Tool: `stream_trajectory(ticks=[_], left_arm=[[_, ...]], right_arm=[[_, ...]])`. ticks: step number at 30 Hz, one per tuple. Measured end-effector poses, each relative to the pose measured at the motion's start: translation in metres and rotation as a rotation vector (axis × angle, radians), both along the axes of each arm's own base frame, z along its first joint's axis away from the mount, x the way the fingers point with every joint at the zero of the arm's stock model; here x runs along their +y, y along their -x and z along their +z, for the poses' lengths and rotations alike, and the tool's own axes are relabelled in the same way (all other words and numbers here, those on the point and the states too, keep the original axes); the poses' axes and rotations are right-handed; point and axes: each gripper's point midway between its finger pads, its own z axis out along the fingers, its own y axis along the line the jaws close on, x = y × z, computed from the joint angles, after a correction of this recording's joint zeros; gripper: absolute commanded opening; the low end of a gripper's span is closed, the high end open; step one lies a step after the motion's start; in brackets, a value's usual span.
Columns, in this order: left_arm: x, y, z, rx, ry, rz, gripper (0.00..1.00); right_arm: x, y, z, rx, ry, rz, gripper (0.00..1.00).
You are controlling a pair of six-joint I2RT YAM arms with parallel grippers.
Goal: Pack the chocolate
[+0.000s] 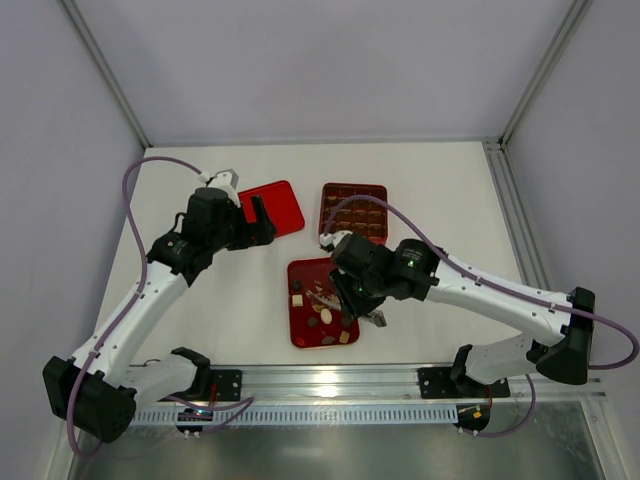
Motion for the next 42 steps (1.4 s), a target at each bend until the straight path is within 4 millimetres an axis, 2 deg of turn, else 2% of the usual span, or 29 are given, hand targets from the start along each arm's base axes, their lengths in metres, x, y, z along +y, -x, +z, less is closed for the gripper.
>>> stream_trajectory(ticks=[4,8,28,39,42], left_arm=[[0.000,0.000,0.000,0.000,0.000,0.000,1.00],[0.000,0.000,0.000,0.000,0.000,0.000,1.00],[0.000,0.000,0.000,0.000,0.000,0.000,1.00],[0.000,0.000,0.000,0.000,0.000,0.000,1.00],[0.000,0.000,0.000,0.000,0.000,0.000,1.00]], right_arm=[[0.000,0.012,-0.007,0.018,0.019,0.017,0.40],[-0.004,0.015,-0.015,0.032,0.041,0.012,0.40],[0.002,0.011,-0.043,0.059,0.098,0.006,0.40],[0.002,0.011,-0.047,0.061,0.105,0.009,0.40],[0.002,0.011,-0.048,0.061,0.106,0.009,0.37]])
